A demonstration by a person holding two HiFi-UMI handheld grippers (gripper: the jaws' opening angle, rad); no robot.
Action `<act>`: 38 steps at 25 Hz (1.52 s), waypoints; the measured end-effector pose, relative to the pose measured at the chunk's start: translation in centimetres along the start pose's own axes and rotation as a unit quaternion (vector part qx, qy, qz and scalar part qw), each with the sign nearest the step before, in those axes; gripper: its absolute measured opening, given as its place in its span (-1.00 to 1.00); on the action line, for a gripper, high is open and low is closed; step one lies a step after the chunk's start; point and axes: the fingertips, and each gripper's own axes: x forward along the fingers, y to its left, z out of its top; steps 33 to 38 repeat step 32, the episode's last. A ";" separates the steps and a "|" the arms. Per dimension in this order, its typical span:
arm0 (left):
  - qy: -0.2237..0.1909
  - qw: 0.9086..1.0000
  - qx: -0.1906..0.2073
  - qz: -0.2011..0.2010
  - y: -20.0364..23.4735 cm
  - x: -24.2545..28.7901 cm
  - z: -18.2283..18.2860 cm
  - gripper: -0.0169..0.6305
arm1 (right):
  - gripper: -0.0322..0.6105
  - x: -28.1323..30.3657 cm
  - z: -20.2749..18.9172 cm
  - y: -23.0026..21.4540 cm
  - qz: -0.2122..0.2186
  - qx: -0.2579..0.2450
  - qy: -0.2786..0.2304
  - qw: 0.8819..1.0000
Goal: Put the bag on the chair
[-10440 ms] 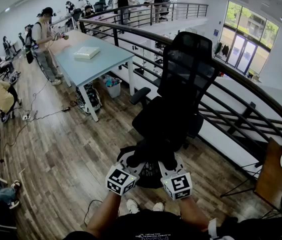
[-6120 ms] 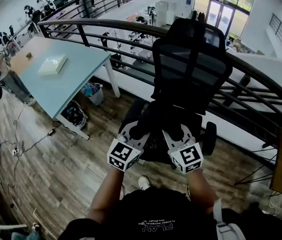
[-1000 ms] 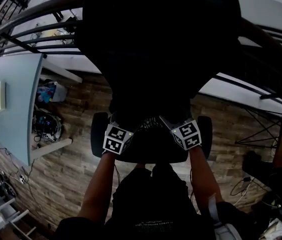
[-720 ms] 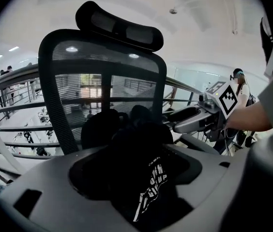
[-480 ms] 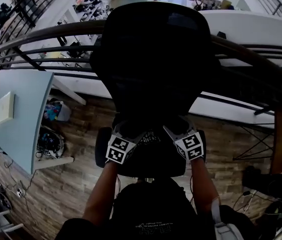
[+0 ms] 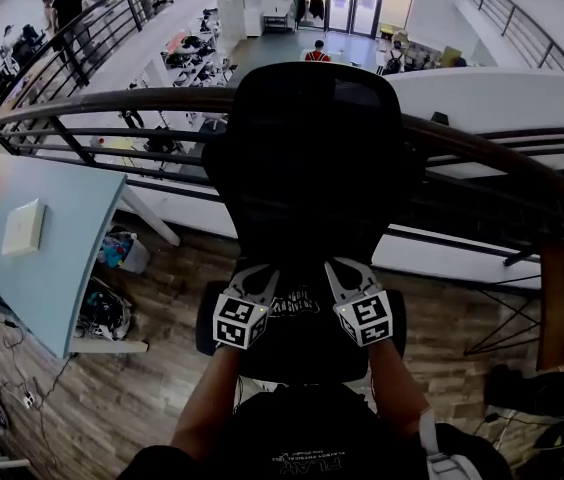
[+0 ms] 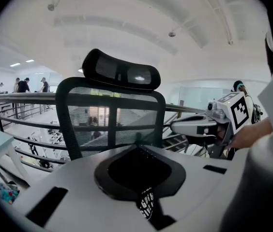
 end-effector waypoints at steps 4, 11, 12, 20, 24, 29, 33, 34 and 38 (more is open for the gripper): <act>-0.023 1.000 -0.007 0.002 -0.6 -1.1 1.0 -0.91 | -0.84 -0.8 1.2 0.7 0.010 0.003 -0.020 1.000; -0.055 0.998 -0.014 -0.029 -2.2 -2.2 2.8 -0.91 | -0.84 -1.4 3.0 2.0 0.008 -0.016 -0.037 0.999; -0.058 0.998 -0.010 -0.032 -2.4 -2.3 3.0 -0.91 | -0.84 -1.4 3.2 2.2 0.008 -0.013 -0.041 0.999; -0.065 0.997 0.023 -0.039 -2.9 -2.6 4.6 -0.91 | -0.84 -1.3 5.1 3.9 0.028 -0.030 -0.053 0.998; -0.071 0.996 0.032 -0.042 -2.7 -3.5 4.6 -0.91 | -0.84 -1.0 4.7 5.0 0.029 -0.034 -0.050 0.998; -0.072 0.996 0.041 -0.043 -2.7 -4.1 4.7 -0.91 | -0.84 -0.6 4.3 5.2 0.025 -0.037 -0.047 0.998; -0.069 0.996 0.039 -0.042 -2.9 -4.3 4.8 -0.91 | -0.84 -0.8 4.3 4.9 0.023 -0.027 -0.044 0.998; -0.069 0.996 0.039 -0.042 -2.9 -4.3 4.8 -0.91 | -0.84 -0.8 4.3 4.9 0.023 -0.027 -0.044 0.998; -0.069 0.996 0.039 -0.042 -2.9 -4.3 4.8 -0.91 | -0.84 -0.8 4.3 4.9 0.023 -0.027 -0.044 0.998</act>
